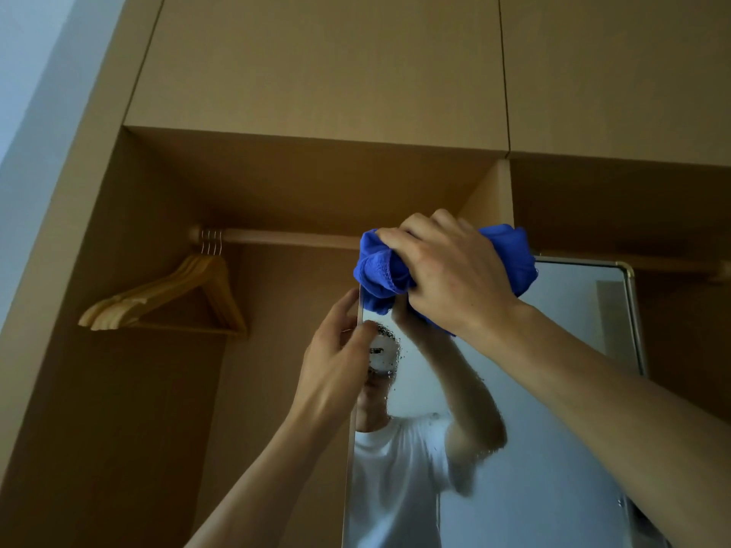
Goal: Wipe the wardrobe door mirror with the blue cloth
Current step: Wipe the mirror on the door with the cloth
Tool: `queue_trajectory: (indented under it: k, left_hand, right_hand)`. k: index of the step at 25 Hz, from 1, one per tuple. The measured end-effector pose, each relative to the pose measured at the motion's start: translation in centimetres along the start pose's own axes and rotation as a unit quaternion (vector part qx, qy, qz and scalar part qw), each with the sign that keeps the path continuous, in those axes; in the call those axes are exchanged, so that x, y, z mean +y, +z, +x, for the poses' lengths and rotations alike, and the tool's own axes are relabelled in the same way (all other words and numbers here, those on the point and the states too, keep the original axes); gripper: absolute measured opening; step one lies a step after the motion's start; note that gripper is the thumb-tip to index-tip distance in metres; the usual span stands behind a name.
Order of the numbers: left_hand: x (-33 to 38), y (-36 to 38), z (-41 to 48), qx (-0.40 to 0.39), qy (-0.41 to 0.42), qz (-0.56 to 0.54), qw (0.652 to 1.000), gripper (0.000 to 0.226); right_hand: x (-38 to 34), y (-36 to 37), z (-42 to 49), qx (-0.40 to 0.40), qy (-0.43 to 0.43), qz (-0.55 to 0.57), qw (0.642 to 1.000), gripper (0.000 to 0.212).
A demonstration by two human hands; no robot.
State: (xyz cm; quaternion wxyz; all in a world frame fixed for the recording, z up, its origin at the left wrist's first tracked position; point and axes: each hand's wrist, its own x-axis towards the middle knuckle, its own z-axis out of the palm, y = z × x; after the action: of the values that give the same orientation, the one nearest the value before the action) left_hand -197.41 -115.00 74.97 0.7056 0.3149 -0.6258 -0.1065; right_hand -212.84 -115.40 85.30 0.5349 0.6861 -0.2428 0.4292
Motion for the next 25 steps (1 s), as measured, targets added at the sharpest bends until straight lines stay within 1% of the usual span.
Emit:
queue_trajectory:
  k: [3,4,7,11,13,19,21,25]
  left_hand:
    - [-0.7,-0.8,0.1,-0.018,-0.013,-0.062,0.998,0.044]
    - [-0.9,-0.9,0.1,-0.021,-0.015,-0.074,0.997,0.046]
    - [-1.3,-0.9,-0.3,-0.009,-0.022,-0.090,0.996,0.050]
    - [-1.1,-0.7,-0.8,-0.004,-0.030,-0.082,0.996,0.039]
    - [-0.9,-0.6,-1.1,0.003,-0.030,-0.072,0.997,0.035]
    - [-0.5,0.2,-1.9,0.017,-0.016,-0.023,0.999,0.040]
    - [-0.8,0.4,-2.0,0.023,-0.025,-0.025,0.999,0.040]
    - [-1.2,0.9,-2.0,0.029,-0.046,-0.041,0.998,0.038]
  right_hand:
    - [-0.8,-0.2,-1.7,-0.014,-0.010,0.030,0.999,0.054]
    - [-1.2,-0.2,-2.6,-0.021,-0.014,0.036,0.999,0.053]
    - [-3.3,0.0,-6.1,-0.059,-0.029,0.039,0.997,0.051]
    - [-4.5,0.4,-8.9,-0.072,-0.052,0.046,0.995,0.046]
    - [-4.1,0.2,-8.2,-0.062,-0.045,0.036,0.996,0.045]
    - [-0.4,-0.8,-1.6,-0.029,0.013,0.017,0.999,0.055]
    - [0.7,-0.7,-0.3,-0.020,0.031,0.006,0.999,0.055]
    - [0.8,-0.3,-0.8,-0.012,0.018,0.010,1.000,0.051]
